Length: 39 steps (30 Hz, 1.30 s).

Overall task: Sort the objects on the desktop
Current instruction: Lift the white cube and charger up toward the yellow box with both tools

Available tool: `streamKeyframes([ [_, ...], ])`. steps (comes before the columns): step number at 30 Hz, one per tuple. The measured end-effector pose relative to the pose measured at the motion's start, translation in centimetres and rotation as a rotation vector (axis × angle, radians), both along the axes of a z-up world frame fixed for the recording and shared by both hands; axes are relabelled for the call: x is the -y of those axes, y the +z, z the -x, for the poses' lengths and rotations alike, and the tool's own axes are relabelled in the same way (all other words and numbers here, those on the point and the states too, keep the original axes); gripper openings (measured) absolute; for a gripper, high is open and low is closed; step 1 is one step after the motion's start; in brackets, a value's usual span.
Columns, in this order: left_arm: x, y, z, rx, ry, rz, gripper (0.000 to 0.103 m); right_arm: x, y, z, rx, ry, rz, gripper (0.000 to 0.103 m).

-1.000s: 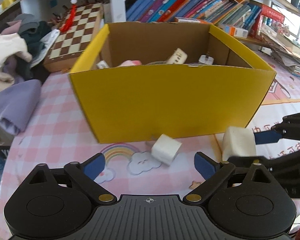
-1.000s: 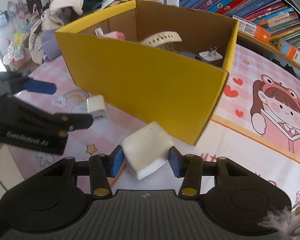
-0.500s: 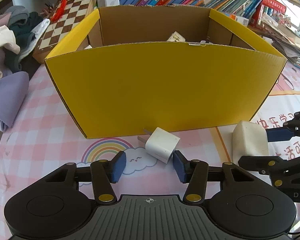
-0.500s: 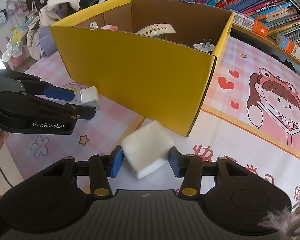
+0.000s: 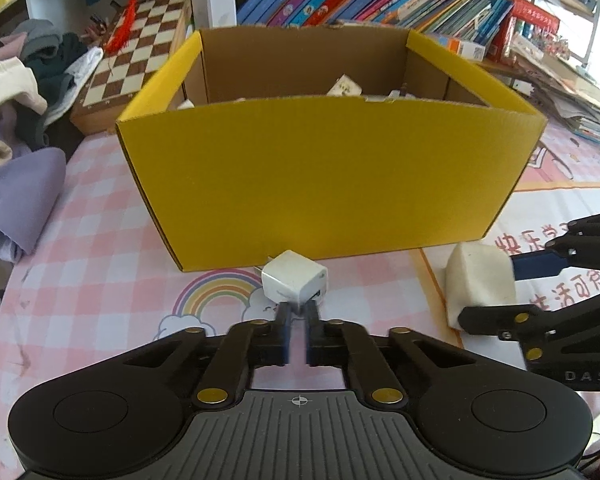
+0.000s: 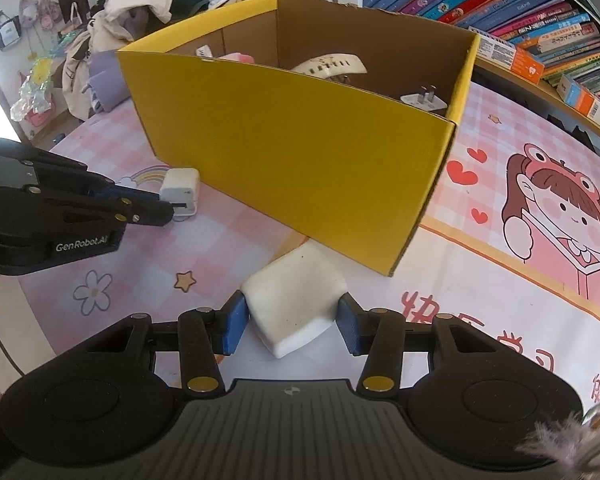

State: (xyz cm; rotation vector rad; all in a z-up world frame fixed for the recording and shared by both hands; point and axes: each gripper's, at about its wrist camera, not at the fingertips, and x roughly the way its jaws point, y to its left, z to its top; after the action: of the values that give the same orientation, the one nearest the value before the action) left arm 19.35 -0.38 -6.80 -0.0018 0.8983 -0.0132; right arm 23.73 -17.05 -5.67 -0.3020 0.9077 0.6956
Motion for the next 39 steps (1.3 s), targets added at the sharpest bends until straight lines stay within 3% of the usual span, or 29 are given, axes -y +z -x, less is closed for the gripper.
streamKeyframes([
  [39,-0.3,3.4,6.1,0.137,-0.074,0.001,0.0,-0.7,2.1,5.8,0.078,-0.068,-0.011,0.043],
])
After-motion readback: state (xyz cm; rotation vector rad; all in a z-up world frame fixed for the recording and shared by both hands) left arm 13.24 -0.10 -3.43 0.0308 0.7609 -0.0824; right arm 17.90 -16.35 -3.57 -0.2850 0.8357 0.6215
